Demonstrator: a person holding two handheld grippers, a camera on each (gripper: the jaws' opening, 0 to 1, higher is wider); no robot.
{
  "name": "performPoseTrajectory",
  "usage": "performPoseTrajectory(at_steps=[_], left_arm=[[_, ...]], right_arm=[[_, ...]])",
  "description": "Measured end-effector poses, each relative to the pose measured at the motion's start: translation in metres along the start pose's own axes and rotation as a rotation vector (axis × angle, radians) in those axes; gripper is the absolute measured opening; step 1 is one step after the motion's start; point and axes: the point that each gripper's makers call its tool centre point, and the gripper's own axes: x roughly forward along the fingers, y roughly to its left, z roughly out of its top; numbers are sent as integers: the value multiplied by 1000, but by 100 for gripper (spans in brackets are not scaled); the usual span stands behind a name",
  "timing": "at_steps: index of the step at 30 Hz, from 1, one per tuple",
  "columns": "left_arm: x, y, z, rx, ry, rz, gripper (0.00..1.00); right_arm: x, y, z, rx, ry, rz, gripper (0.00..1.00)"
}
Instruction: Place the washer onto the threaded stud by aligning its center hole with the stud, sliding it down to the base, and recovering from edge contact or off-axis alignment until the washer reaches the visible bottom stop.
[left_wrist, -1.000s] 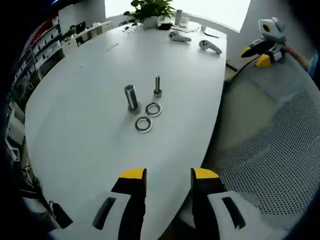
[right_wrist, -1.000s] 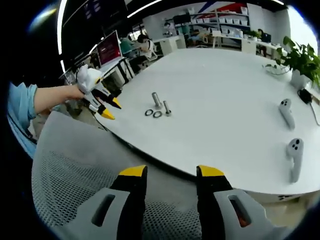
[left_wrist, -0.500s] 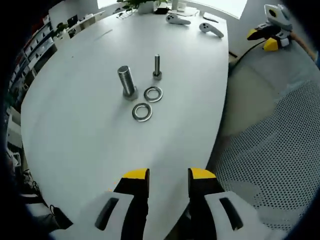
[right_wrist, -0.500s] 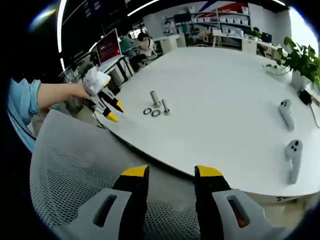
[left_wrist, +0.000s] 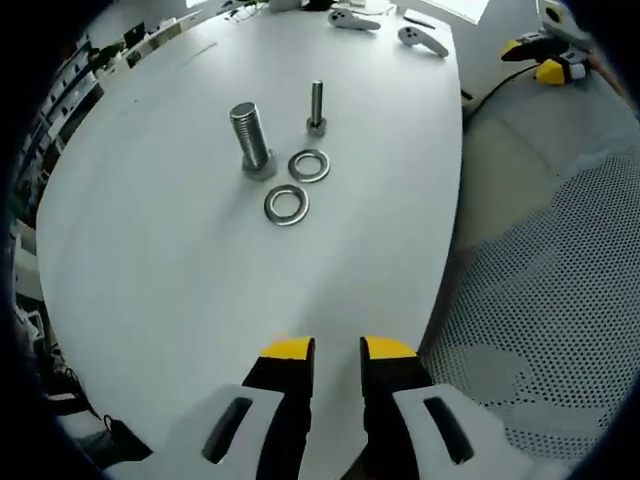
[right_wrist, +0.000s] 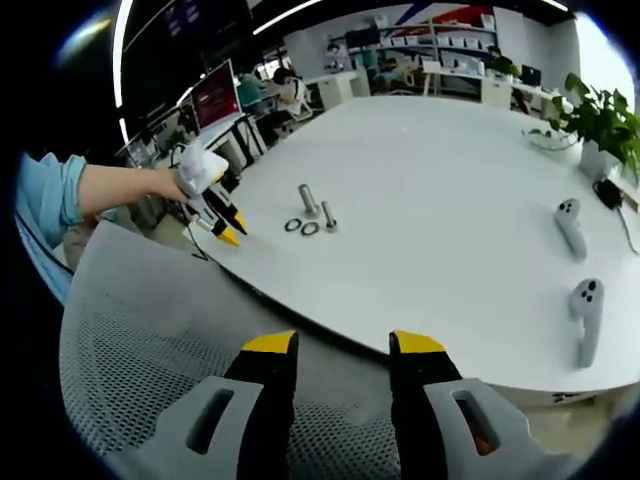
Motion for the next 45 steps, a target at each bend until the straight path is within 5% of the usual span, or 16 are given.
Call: performPoseTrajectory(at_steps=[2,5,8,25,27,29,32,40,43,45], left_arm=[[7,-3,-13,59,73,-11,16],[8,-4,-6,144,41,-3,13],[5,-2,-9,87,59,11,12],[8,3,-5,112,71,78,5],[9,5,3,154,17,117,0],[8,5,-2,159,35,107,0],[7,2,-5,40,26,65,0],[-6,21,8,37,-70,75,0],[-3,25,21,-166,-147,24,0],[-3,31,30,-139,-176,35,5]], right_arm=[[0,-1,0,0,-2,-1,38],[0,-1,0,2,-4,-2,38],[0,-1,1,8,-9,-4,38],[-1,-3,0,23,-7,-10,38],[-1,-3,0,27,-9,-10,38],[-1,-3,0,30,-10,-9,38],[-1,-4,1,23,-11,-9,37],[-1,-5,2,22,-22,-18,36],[-2,-6,3,26,-33,-23,35],[-2,-5,3,25,-32,-21,35]])
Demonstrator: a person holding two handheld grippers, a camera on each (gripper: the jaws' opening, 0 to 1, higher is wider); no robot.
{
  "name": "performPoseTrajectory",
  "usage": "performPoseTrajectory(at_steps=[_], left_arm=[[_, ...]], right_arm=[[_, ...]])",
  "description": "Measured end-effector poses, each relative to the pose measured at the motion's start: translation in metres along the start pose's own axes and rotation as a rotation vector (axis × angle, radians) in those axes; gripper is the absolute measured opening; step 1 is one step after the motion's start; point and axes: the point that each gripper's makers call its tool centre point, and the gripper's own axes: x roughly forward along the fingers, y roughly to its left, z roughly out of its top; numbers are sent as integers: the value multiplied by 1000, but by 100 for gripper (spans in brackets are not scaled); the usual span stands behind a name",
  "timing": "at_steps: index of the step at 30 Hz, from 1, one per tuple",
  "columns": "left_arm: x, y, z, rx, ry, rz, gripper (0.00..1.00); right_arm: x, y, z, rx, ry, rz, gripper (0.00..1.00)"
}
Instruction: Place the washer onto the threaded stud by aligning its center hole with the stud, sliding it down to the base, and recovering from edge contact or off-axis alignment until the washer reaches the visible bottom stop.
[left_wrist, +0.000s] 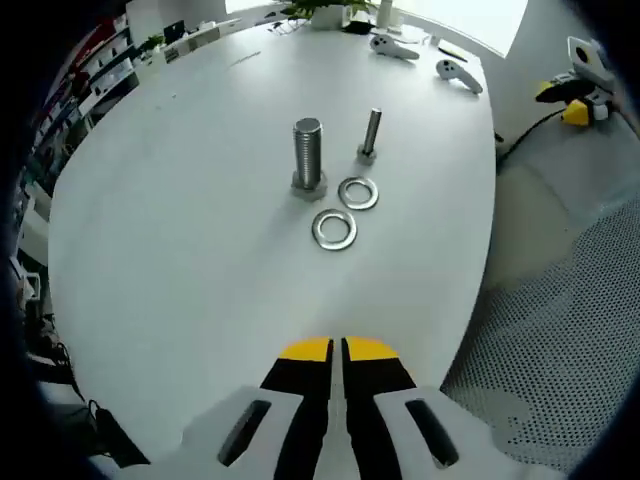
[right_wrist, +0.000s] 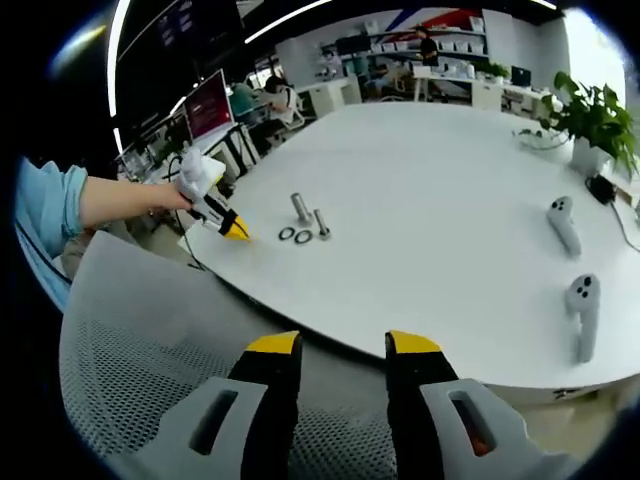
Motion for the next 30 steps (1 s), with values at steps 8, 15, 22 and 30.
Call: performPoseTrajectory(at_steps=[8,15,22,30], left_arm=[[24,-12,36,142,-10,-24,24],[34,-14,45,208,19,-14,29],[39,-11,40,236,45,0,30],[42,-10,46,242,30,2,31]], right_arm=[[1,1,1,-7,-1,10,35],[1,5,0,-21,9,30,32],[0,-3,2,-18,-1,0,34],[1,-1,1,-22,5,12,33]])
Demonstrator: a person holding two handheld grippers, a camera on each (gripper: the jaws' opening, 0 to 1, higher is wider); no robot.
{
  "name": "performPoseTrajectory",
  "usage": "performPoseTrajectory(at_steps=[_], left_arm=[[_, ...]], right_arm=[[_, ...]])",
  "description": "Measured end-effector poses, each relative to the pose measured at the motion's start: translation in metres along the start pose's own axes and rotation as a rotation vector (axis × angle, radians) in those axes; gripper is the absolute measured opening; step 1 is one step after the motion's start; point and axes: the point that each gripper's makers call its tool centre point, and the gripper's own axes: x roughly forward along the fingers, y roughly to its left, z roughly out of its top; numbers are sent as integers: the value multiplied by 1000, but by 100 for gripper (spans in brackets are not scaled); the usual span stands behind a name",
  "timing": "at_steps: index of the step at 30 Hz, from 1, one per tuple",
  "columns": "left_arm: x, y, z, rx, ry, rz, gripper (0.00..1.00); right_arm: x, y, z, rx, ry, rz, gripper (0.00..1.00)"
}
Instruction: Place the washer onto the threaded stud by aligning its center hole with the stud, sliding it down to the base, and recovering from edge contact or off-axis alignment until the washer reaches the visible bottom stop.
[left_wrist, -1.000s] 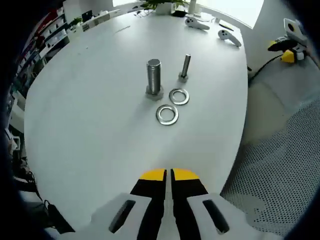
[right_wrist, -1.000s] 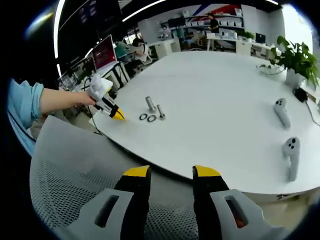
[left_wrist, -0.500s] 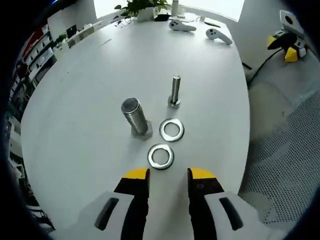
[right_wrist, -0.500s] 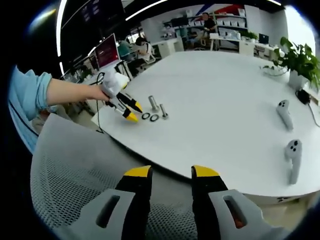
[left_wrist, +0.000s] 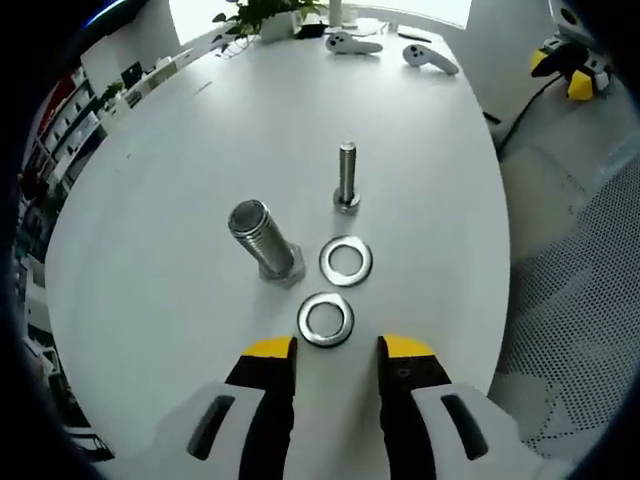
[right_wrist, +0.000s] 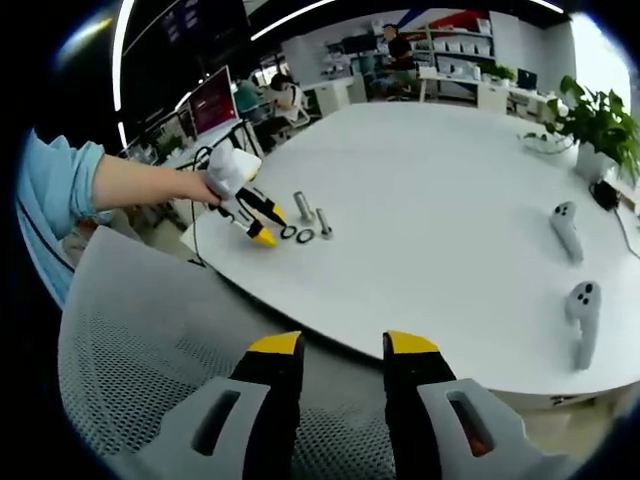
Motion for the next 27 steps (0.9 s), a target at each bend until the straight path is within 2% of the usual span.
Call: performPoseTrajectory(at_steps=[11,16,21,27], left_arm=[[0,-3,4,3,-12,0,33],[1,-8,10,-9,-51,1,39],[2,-15,14,21,-77,-14,46],[2,-13,14,26,-77,-17,47]], right_arm=[[0,0,1,1,-8,2,33],[0,1,1,1,-9,2,33],[0,1,2,1,-14,3,33],[0,2,2,-4,-16,12,33]])
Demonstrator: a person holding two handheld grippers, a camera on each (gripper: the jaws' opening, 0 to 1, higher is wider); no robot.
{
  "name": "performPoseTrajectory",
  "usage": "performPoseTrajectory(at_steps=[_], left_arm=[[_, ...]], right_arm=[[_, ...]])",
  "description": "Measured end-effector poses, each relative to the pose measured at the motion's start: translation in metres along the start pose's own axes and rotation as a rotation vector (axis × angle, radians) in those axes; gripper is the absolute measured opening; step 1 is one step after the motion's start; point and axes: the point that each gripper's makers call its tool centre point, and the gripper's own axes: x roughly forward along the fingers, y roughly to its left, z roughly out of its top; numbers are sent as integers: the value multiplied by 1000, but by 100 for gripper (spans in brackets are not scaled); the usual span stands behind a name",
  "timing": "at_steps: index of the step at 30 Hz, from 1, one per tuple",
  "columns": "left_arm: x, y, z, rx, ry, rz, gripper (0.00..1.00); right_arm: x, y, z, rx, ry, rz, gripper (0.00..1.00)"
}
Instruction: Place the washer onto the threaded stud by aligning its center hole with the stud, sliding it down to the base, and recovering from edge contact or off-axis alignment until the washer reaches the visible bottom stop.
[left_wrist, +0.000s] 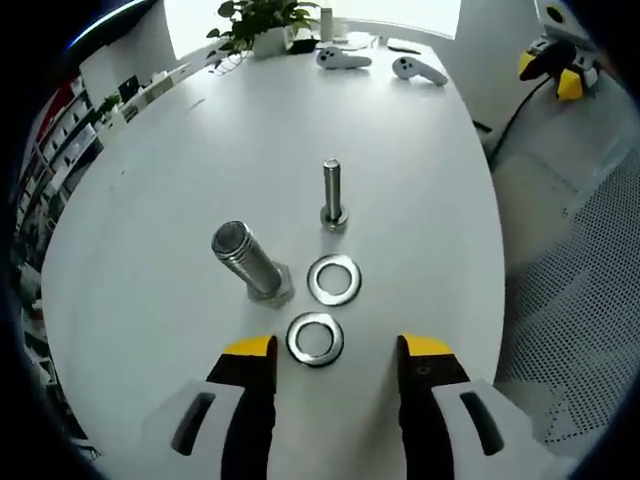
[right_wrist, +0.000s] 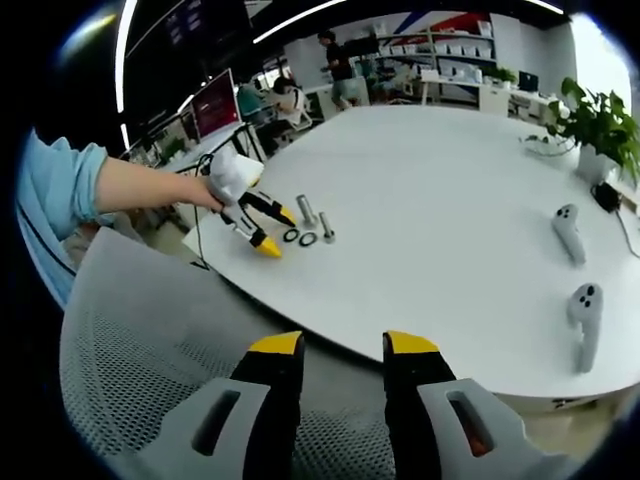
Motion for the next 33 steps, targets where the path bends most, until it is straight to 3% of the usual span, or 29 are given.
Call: performPoseTrajectory(at_steps=[23,28,33], left_arm=[[4,15,3,-32,-23,15,42],[1,28,-4,-58,-2,32,26],[2,24,-1,-32,10,29,21]], right_arm=[[0,2,1,-10,-1,13,33],[0,4,0,-12,6,24,31],[0,4,0,-9,4,19,31]])
